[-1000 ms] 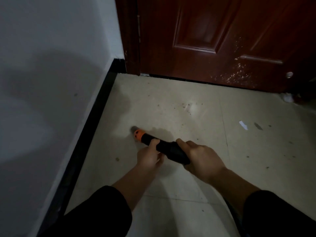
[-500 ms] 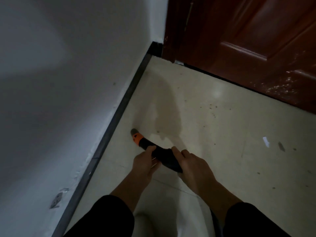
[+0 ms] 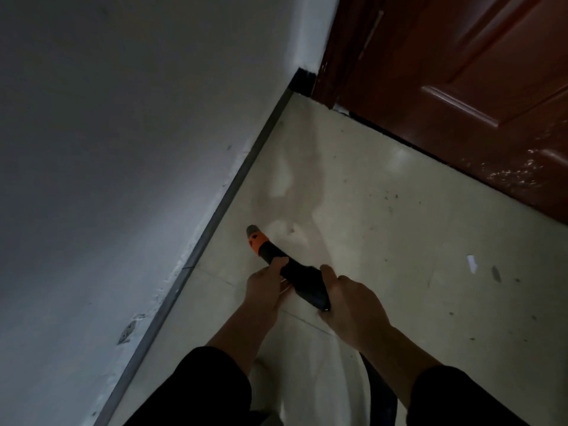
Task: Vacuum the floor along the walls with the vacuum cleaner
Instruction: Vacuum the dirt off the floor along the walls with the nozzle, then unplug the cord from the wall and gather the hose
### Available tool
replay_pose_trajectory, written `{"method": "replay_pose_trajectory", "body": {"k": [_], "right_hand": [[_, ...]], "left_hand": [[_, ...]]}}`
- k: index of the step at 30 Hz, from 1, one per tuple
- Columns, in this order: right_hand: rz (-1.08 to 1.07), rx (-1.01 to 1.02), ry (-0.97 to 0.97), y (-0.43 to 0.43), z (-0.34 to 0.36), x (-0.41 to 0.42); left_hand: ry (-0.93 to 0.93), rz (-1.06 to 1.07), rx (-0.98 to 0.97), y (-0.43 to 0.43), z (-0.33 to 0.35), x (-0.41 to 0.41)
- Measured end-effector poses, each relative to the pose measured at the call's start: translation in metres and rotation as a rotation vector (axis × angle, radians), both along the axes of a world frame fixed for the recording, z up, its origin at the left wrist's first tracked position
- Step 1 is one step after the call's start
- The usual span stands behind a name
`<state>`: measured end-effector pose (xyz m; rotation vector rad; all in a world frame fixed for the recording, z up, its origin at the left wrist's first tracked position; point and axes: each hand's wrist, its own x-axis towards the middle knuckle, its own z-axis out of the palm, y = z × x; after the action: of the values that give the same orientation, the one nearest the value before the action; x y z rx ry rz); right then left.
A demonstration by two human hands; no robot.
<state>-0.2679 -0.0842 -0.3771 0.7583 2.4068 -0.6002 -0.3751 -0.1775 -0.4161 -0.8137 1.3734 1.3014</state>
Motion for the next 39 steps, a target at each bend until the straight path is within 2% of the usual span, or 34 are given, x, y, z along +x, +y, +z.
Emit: {"method": "replay_pose_trajectory", "body": {"k": [5, 12, 21, 27, 35, 39], "right_hand": [[0.03, 0.012, -0.027, 0.001, -0.017, -0.012], [0.167, -0.071, 0.003, -0.015, -0.042, -0.016], [0.415, -0.108, 0.061, -0.018, -0.023, 0.025], [0.536, -0.133, 0.149, -0.026, 0.029, 0.069], [0.848, -0.221, 0.175, -0.088, 0.151, 0.114], [0.98, -0.256, 0.186, -0.134, 0.21, 0.135]], "left_hand": [[0.023, 0.031, -0.031, 0.005, -0.018, -0.003], [0.074, 0.151, -0.164, -0.017, -0.021, -0.001], [0.115, 0.443, -0.212, -0.04, 0.009, 0.066], [0.171, 0.641, -0.188, -0.063, 0.076, 0.12], [0.145, 0.838, -0.13, -0.153, 0.214, 0.207], [0.197, 0.926, -0.104, -0.206, 0.282, 0.254]]}}
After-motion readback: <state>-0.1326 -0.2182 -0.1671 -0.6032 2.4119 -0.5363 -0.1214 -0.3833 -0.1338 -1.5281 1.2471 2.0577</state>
